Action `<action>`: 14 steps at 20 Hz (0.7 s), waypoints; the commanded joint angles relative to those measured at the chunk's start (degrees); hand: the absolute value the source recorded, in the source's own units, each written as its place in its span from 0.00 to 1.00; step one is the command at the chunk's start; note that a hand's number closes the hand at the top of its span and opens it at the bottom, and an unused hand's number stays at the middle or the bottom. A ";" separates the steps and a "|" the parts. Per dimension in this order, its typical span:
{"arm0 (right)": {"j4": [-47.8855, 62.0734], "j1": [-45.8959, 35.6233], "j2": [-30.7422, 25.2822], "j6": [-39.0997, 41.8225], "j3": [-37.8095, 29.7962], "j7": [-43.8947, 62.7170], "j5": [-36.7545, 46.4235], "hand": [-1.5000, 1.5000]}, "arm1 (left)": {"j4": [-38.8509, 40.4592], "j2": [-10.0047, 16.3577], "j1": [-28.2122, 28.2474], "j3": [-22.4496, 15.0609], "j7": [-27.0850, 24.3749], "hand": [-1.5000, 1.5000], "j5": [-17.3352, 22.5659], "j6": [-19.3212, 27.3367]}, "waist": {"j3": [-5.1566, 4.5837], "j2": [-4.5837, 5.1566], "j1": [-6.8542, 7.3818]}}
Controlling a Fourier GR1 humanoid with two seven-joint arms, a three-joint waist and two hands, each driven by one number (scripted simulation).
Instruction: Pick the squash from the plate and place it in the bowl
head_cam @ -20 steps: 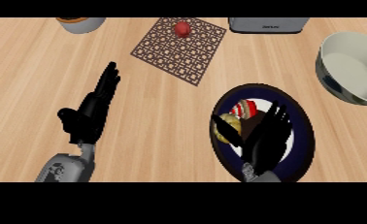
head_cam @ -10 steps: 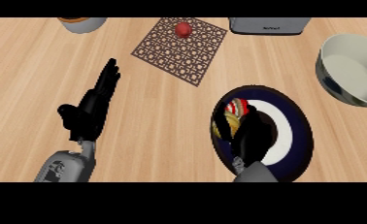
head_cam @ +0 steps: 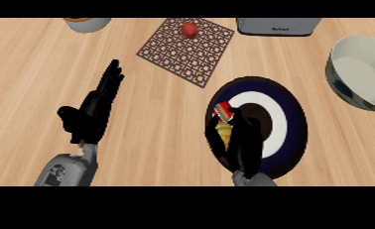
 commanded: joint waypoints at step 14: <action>-44.31 4.69 -20.98 8.48 16.67 -41.99 -29.03 1.00 | -0.14 0.72 1.09 0.82 -0.41 0.50 0.16 -0.21 | 0.78 -0.47 -1.81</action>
